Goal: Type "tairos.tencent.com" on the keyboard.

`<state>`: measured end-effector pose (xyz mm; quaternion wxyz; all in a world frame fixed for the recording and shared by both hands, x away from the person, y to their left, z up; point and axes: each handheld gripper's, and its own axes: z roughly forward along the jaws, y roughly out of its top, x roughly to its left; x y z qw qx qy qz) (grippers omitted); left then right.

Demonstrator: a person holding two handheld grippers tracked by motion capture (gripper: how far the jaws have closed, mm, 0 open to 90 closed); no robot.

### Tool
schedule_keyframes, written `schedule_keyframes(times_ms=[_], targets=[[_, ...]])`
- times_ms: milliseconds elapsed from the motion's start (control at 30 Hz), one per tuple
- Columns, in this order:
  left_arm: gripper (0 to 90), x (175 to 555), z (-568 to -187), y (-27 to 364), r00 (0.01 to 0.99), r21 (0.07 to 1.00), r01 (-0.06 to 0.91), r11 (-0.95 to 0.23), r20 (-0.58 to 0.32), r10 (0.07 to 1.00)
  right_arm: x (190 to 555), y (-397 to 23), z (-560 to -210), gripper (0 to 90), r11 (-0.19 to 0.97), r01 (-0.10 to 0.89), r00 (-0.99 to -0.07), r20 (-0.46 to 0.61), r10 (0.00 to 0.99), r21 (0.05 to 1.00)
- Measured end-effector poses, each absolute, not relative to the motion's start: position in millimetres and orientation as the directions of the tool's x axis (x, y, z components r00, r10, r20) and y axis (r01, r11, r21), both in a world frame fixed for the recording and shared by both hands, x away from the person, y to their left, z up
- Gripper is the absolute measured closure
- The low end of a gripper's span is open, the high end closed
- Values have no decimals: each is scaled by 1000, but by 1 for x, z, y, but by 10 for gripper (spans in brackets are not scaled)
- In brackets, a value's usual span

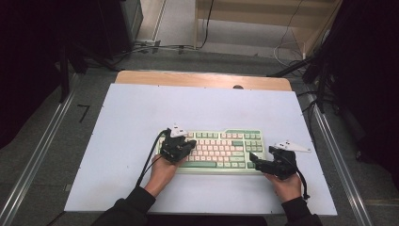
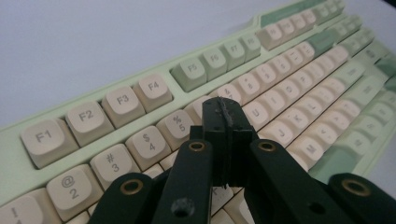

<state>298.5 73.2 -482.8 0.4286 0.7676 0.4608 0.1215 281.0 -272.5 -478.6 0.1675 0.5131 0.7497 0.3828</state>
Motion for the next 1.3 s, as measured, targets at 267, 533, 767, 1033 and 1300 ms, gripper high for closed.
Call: schedule_keyframes(times_ms=[267,533,767,1033,1300], targets=[[900,295,-473,84,539,784,594,-179,-223,812,280,-273,-479,125,182,639,-418,138,898,747],[719,290,-468,96,540,791,592,-155,-247,804,280,-274,-479,125,183,640,-419,139,897,747],[393,284,-461,106,530,806,570,-159,-213,821,280,-274,-480,125,185,641,-420,139,897,745],[261,279,-461,122,480,810,569,-145,-184,858,279,-274,-480,125,187,641,-423,139,896,744],[347,270,-464,136,489,804,576,-147,-195,850,279,-275,-480,125,188,643,-423,139,895,743]])
